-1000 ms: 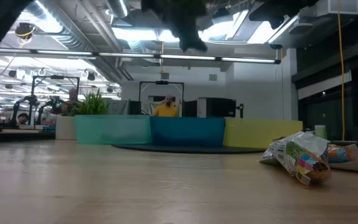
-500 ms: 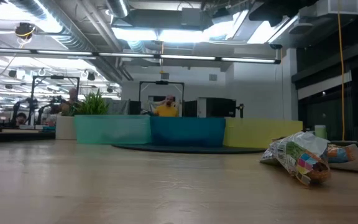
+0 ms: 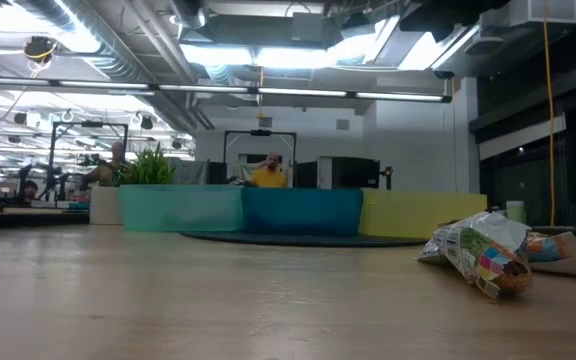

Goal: Pick and place Granola Bars by type
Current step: Put the middle yellow granola bar into the yellow bin

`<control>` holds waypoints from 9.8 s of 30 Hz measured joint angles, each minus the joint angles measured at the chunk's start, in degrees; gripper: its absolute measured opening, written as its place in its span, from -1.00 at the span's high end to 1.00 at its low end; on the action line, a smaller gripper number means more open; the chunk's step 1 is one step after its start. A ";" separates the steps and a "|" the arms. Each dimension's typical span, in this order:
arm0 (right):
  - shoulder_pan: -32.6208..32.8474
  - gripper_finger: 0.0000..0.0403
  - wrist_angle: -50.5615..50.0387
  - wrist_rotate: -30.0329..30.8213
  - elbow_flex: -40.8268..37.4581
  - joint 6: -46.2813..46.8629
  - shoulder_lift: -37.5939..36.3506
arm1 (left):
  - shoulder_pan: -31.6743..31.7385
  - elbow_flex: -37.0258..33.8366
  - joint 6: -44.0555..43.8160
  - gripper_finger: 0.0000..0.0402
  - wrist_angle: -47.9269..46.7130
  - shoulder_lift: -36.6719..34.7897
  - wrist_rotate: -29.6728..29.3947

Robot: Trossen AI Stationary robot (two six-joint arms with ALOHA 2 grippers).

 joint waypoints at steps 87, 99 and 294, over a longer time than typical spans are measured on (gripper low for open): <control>2.40 0.13 -3.06 5.64 16.02 2.14 9.67 | -1.21 -58.66 -0.19 0.98 9.31 -59.85 4.63; 10.23 -0.06 -26.61 5.82 25.90 16.38 27.79 | -1.21 -58.65 -0.20 0.98 9.29 -59.85 4.63; -38.73 0.95 -12.76 0.27 11.83 20.44 42.40 | -1.21 -58.65 -0.20 0.98 9.28 -59.83 4.42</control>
